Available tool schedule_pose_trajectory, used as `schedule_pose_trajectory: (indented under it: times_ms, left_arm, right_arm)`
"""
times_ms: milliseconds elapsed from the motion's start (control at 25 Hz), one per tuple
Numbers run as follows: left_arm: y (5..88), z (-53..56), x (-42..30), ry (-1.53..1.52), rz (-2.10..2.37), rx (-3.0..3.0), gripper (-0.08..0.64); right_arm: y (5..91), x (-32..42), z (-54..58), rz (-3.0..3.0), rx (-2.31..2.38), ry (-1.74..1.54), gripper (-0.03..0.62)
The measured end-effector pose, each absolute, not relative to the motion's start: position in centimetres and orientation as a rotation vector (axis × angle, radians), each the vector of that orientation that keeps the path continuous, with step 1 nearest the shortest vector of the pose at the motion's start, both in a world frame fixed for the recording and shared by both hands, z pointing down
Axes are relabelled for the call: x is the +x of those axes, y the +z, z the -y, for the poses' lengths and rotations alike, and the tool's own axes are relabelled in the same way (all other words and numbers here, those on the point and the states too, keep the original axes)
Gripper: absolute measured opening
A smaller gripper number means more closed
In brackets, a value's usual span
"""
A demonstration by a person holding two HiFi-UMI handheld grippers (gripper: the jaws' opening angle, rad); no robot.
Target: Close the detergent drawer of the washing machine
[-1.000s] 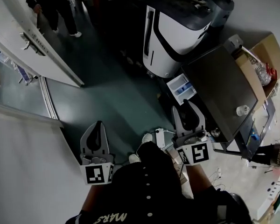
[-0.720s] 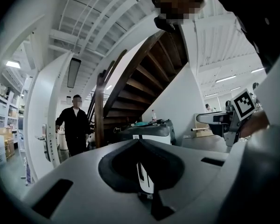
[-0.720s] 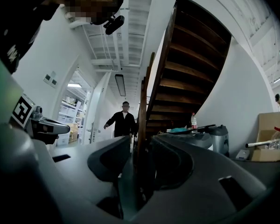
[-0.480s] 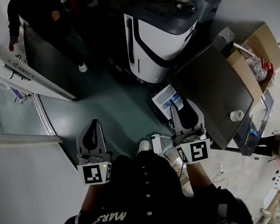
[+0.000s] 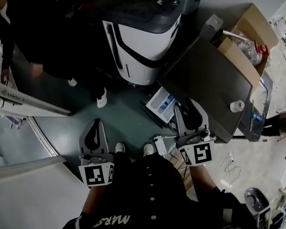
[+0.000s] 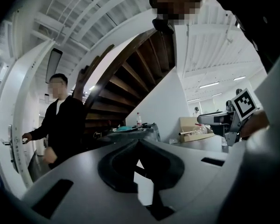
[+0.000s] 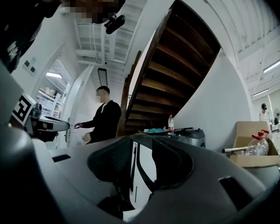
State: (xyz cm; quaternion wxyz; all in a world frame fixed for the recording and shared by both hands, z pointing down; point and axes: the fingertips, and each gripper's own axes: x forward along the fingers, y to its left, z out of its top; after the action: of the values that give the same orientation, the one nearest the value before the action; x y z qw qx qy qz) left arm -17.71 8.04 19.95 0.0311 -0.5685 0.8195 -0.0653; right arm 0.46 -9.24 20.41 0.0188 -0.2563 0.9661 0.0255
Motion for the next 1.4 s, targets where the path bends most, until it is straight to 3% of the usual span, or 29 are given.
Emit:
schedule_pose_trajectory:
  times_ms: [400, 1400]
  left_arm:
    - [20.6, -5.2, -19.0, -0.221, -2.316, -2.043, 0.014]
    - [32.6, -4.6, -15.6, -0.402, -2.013, -2.563, 0.014]
  right_arm:
    - [23.1, 1.1, 8.3, -2.960, -1.147, 0.031, 0.144]
    - [45.0, -0.5, 3.8, -2.825, -1.765, -0.388, 0.146]
